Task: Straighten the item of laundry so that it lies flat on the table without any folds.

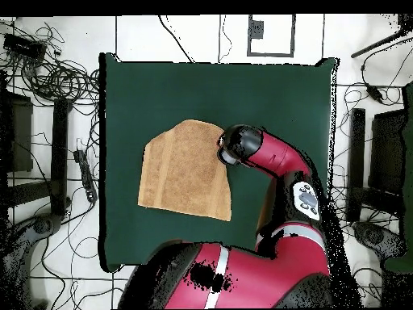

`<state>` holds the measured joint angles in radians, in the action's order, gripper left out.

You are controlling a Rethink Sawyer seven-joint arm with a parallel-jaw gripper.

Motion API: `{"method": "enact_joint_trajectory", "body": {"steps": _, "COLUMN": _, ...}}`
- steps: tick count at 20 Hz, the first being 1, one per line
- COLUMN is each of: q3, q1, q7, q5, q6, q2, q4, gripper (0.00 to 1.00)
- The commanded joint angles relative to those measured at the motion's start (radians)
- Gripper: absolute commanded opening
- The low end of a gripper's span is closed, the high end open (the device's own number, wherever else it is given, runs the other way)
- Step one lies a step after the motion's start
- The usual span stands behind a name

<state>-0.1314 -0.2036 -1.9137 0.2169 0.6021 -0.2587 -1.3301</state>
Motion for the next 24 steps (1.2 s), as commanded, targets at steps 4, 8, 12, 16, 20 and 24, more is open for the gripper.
{"method": "enact_joint_trajectory", "body": {"steps": 4, "q3": 0.066, "q1": 0.026, "q7": -0.22, "q5": 0.049, "q6": -0.08, "q2": 0.081, "q4": -0.019, "gripper": 1.0}}
{"method": "enact_joint_trajectory", "body": {"steps": 8, "q3": 0.068, "q1": 0.026, "q7": -0.223, "q5": 0.051, "q6": -0.1, "q2": 0.079, "q4": -0.023, "gripper": 1.0}}
{"method": "enact_joint_trajectory", "body": {"steps": 12, "q3": 0.057, "q1": 0.033, "q7": -0.249, "q5": 0.061, "q6": -0.108, "q2": 0.081, "q4": -0.026, "gripper": 1.0}}
{"method": "enact_joint_trajectory", "body": {"steps": 16, "q3": 0.054, "q1": 0.035, "q7": -0.251, "q5": 0.063, "q6": -0.119, "q2": 0.079, "q4": -0.029, "gripper": 1.0}}
{"method": "enact_joint_trajectory", "body": {"steps": 20, "q3": 0.056, "q1": 0.036, "q7": -0.251, "q5": 0.066, "q6": -0.141, "q2": 0.074, "q4": -0.043, "gripper": 0.0}}
{"method": "enact_joint_trajectory", "body": {"steps": 24, "q3": 0.054, "q1": 0.04, "q7": -0.249, "q5": 0.073, "q6": -0.156, "q2": 0.069, "q4": -0.058, "gripper": 0.0}}
